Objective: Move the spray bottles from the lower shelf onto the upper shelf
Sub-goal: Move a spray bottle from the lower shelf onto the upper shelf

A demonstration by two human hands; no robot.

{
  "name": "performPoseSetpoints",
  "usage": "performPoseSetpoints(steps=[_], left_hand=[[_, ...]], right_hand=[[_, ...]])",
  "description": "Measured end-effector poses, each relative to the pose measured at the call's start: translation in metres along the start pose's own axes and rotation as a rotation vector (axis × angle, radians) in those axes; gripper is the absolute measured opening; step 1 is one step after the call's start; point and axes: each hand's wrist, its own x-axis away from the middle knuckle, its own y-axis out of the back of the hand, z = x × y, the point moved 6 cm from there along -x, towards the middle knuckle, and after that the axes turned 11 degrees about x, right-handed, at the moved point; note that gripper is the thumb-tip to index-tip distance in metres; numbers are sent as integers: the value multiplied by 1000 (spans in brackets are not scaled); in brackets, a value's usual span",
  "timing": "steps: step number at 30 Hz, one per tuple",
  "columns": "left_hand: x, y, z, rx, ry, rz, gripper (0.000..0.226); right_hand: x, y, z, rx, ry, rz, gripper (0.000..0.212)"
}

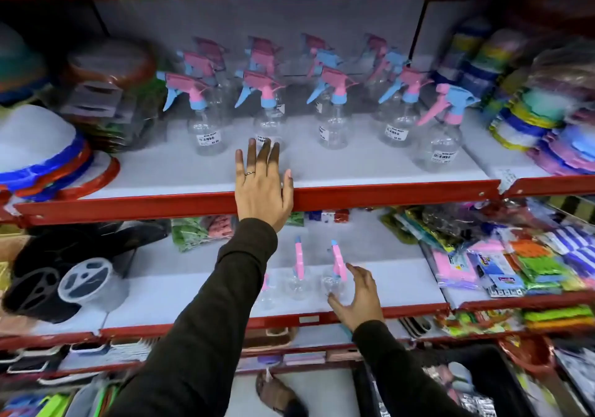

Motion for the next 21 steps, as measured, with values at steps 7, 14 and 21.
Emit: performPoseSetpoints(steps=[7, 14, 21], left_hand=[[-2, -5, 3, -49, 3, 14, 63], [-3, -6, 4, -92, 15, 19, 65], [-2, -4, 4, -70, 39, 21, 65]], right_hand=[[-23, -27, -7, -111, -324, 93, 73], [-23, -30, -5, -133, -359, 61, 69], [-7, 6, 5, -183, -235, -62, 70]])
